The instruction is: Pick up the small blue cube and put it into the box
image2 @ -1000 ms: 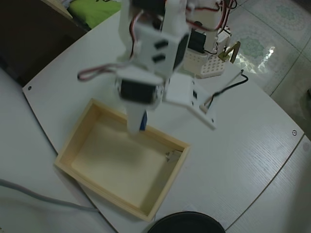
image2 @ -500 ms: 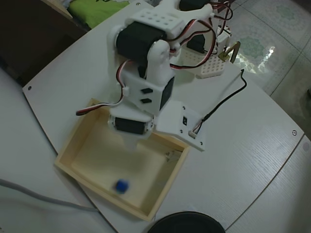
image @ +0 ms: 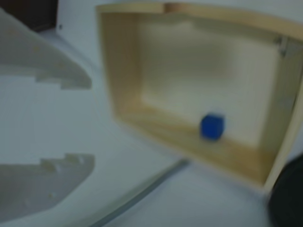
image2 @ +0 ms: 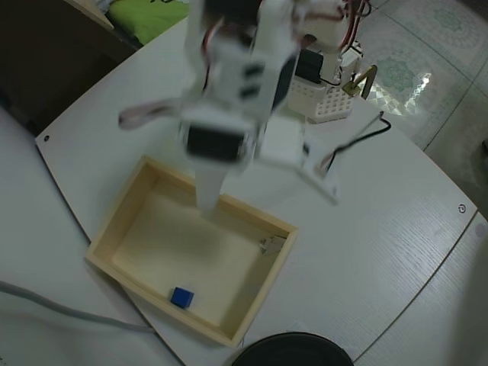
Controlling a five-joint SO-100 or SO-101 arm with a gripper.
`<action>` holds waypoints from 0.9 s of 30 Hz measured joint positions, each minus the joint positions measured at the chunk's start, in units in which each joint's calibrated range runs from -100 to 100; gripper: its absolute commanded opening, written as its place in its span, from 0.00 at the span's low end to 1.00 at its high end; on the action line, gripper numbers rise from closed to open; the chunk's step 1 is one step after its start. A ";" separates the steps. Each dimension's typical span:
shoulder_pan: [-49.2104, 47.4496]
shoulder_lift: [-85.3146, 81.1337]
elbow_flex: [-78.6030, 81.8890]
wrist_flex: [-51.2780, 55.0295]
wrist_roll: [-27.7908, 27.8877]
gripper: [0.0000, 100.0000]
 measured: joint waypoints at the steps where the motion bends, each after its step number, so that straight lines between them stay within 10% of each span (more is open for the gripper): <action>1: 0.00 -2.20 0.00 0.00 0.00 0.13; 27: 15.11 -51.71 54.57 -20.55 -4.21 0.13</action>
